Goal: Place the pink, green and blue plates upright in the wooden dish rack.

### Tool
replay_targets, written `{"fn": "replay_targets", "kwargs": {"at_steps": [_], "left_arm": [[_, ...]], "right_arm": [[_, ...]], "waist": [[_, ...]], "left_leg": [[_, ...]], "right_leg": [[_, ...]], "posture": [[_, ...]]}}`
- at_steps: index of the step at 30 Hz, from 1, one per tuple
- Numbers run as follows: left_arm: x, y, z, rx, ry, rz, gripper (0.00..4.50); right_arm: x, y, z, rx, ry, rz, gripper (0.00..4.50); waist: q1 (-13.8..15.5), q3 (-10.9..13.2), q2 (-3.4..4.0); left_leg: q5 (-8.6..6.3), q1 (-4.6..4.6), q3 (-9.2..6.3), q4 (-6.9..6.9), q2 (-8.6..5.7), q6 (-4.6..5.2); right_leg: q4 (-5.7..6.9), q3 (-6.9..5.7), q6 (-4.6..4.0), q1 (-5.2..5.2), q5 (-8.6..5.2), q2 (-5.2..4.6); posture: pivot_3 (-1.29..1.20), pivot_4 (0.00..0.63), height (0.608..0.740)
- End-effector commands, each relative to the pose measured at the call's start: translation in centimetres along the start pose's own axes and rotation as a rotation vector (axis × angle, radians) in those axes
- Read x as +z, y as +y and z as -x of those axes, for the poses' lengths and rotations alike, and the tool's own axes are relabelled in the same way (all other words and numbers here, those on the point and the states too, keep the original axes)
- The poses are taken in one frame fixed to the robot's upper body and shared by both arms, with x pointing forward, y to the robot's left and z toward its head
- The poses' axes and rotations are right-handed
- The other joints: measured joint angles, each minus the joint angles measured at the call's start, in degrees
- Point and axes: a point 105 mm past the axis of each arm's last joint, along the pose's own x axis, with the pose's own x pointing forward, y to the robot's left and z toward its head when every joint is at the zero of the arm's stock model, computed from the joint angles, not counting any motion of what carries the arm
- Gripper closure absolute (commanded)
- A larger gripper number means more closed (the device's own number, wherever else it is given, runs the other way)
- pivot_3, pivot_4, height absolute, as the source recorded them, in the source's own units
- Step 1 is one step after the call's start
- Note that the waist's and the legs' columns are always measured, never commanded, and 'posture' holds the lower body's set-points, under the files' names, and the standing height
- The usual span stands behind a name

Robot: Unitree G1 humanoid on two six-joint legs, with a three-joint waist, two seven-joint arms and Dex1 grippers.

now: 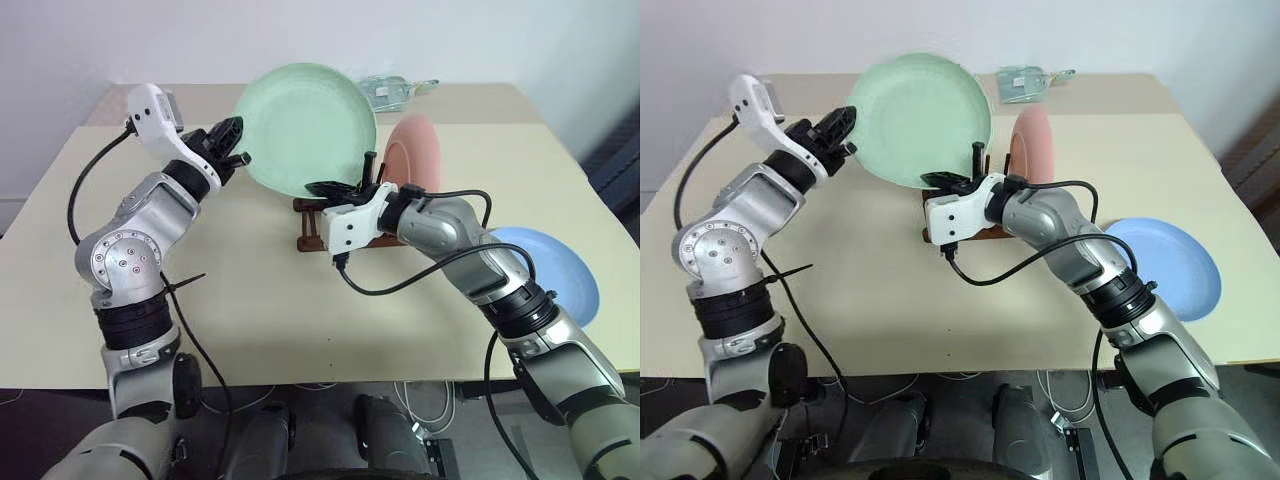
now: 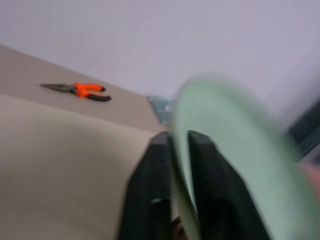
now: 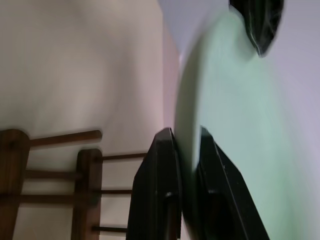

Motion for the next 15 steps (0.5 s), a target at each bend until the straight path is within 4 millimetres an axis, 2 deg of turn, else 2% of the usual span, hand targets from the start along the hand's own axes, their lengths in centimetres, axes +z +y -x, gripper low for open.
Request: {"fn": "replay_targets", "kwargs": {"at_steps": [1,2,4,5,7,8,10,11,12,15], "left_arm": [[6.8,0.5,0.6,0.02,-0.306,0.149,2.11],[8.3,2.0,1.2,0.075,-0.369,0.098,2.11],[9.6,3.5,2.0,0.137,-0.403,-0.051,2.11],[9.7,3.8,2.1,0.147,-0.398,-0.119,2.11],[8.5,4.9,2.5,0.154,-0.328,-0.3,2.11],[7.3,5.3,2.6,0.15,-0.272,-0.395,2.11],[3.2,6.0,3.3,0.077,-0.133,-0.514,2.11],[1.2,6.2,3.9,0.028,-0.075,-0.502,2.11],[0.0,6.2,4.3,-0.004,-0.048,-0.483,2.11],[-5.5,4.5,6.7,-0.23,0.151,-0.464,2.11]], "right_arm": [[1.0,-2.4,0.6,-0.123,-0.042,-0.022,4.5],[1.4,-3.2,1.0,-0.174,-0.065,-0.075,4.5],[1.8,-4.5,1.7,-0.249,-0.097,-0.169,4.5],[1.9,-4.8,2.1,-0.272,-0.108,-0.206,4.5],[2.1,-6.1,3.2,-0.351,-0.159,-0.412,4.5],[2.3,-6.6,3.9,-0.385,-0.193,-0.539,4.5],[2.7,-7.7,5.5,-0.47,-0.301,-0.884,4.5],[2.9,-7.9,6.1,-0.497,-0.351,-1.047,4.5],[3.1,-8.0,6.5,-0.505,-0.377,-1.143,4.5],[2.7,-7.6,7.0,-0.561,-0.393,-1.435,4.5]], "waist": [[0.01,0.03,-0.05],[-0.04,0.03,-0.06],[-0.63,0.01,0.01],[-0.68,0.01,0.03],[-0.51,0.01,0.03],[-0.34,0.02,0.06],[0.04,0.01,0.05],[0.25,0.01,0.08],[0.29,0.02,0.09],[0.04,0.03,0.09]], "left_leg": [[0.04,0.0,0.0,0.0,0.0,-0.06],[0.07,0.0,-0.01,0.0,0.0,-0.12],[0.14,0.07,0.05,-0.1,0.03,-0.24],[0.15,0.13,0.14,-0.17,0.04,-0.26],[0.15,0.13,0.15,-0.18,0.05,-0.26],[0.14,0.12,0.13,-0.19,0.05,-0.24],[0.01,0.08,0.06,-0.16,0.04,-0.02],[0.01,0.08,0.01,-0.12,0.04,-0.01],[0.0,0.06,-0.02,-0.11,0.03,0.01],[-0.03,-0.04,-0.19,-0.12,0.04,0.05]], "right_leg": [[0.0,0.0,0.0,0.0,0.0,0.0],[0.0,0.0,0.0,0.0,0.0,0.01],[0.0,0.04,-0.01,-0.03,0.01,0.04],[0.01,0.12,-0.01,-0.04,0.0,0.05],[0.01,0.14,-0.01,-0.05,0.0,0.08],[0.0,0.14,-0.02,-0.03,0.01,0.09],[-0.01,0.12,-0.03,-0.01,0.01,0.09],[-0.01,0.09,-0.04,0.03,0.01,0.09],[-0.01,0.1,-0.04,0.04,0.01,0.07],[-0.02,0.1,-0.16,-0.03,0.01,0.08]], "posture": [[0.0,0.15,0.74],[0.0,0.15,0.74],[0.0,0.15,0.74],[0.0,0.15,0.74],[0.0,0.15,0.74],[0.0,0.15,0.74],[0.0,0.15,0.74],[0.0,0.15,0.74],[0.0,0.15,0.74],[0.0,0.15,0.74]]}}
